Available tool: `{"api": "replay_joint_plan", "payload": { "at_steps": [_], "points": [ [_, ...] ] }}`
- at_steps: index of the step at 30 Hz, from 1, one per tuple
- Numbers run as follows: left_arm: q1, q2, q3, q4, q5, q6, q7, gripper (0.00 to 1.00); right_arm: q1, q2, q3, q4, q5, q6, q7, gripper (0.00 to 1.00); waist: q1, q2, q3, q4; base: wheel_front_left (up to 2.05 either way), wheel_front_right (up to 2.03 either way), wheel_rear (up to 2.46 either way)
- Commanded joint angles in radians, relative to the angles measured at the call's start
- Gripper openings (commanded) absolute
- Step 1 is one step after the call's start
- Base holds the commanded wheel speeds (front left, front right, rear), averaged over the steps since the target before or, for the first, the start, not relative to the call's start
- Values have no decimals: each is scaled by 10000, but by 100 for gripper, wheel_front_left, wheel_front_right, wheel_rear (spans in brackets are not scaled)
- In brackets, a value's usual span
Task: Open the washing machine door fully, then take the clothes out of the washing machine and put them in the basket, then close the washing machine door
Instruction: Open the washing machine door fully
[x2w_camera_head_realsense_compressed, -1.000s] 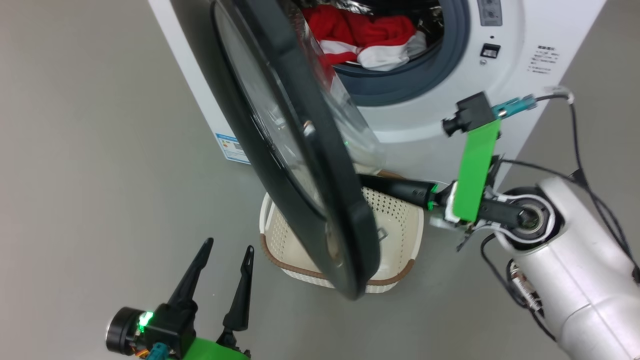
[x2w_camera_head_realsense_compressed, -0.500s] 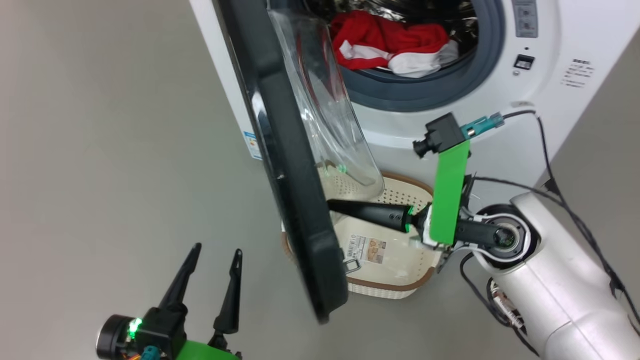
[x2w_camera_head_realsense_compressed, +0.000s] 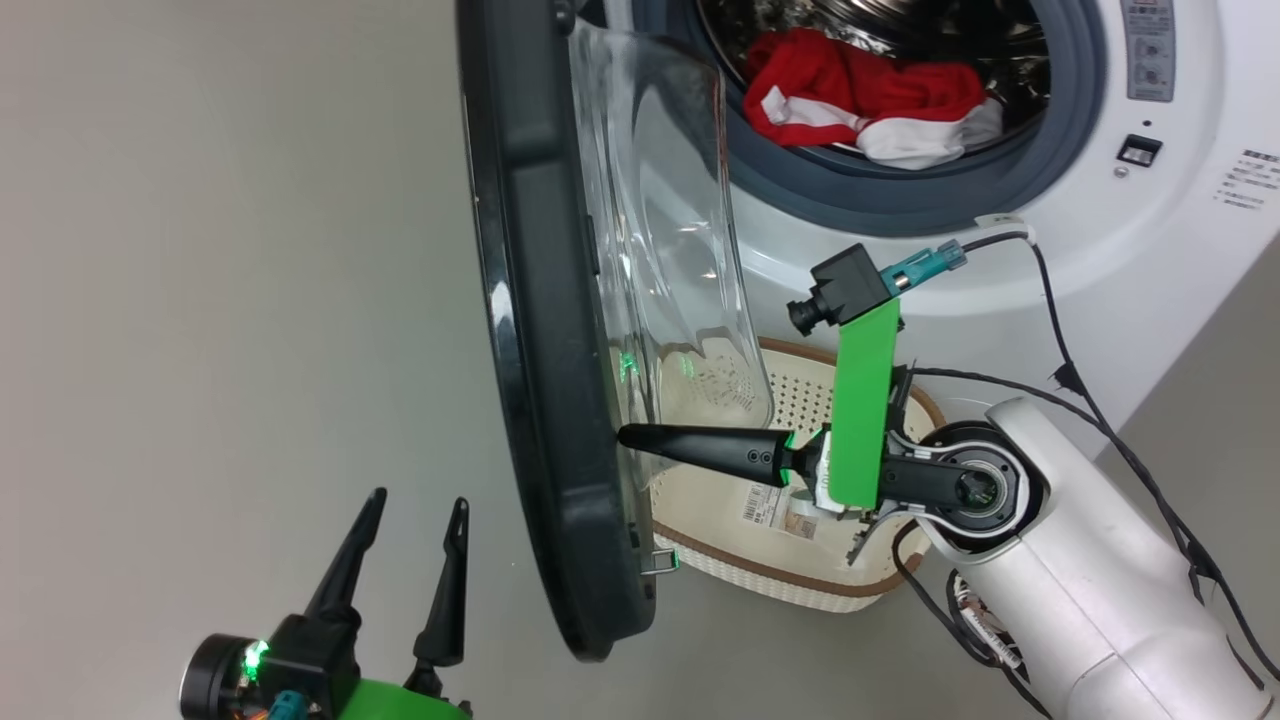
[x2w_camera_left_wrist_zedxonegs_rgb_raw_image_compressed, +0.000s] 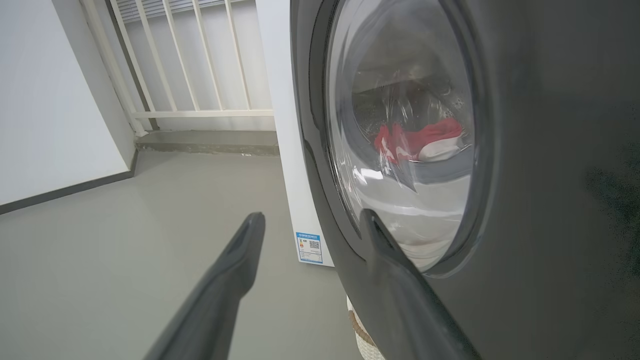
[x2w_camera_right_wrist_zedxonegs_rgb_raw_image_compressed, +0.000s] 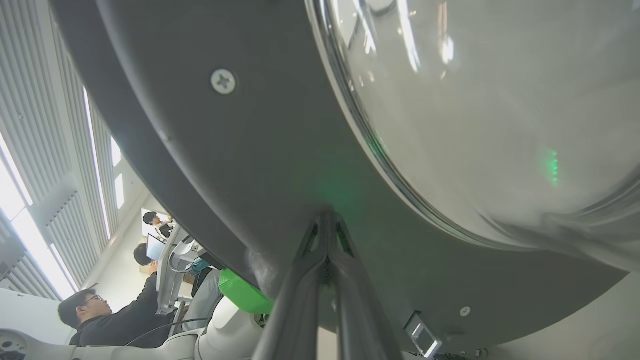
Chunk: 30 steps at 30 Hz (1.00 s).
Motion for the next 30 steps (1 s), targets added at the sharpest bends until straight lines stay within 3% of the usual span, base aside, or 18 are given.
{"api": "replay_joint_plan", "payload": {
  "at_steps": [1, 14, 30],
  "points": [
    [-39, 135, 397, -187, -36, 131, -94, 100, 169, 390, 179, -373, -20, 16, 31, 0, 0, 0, -18, 186, 0, 0, 0],
    [-30, 135, 500, -116, 14, 132, -94, 100, 177, 777, 368, -357, 18, 16, 21, 0, 0, 0, -62, 601, 0, 0, 0],
    [-29, 135, 681, 1, 43, 100, -94, 100, 338, 900, 376, -273, 9, 16, -66, 0, 0, 0, -265, 573, 0, 0, 0]
  ]
}}
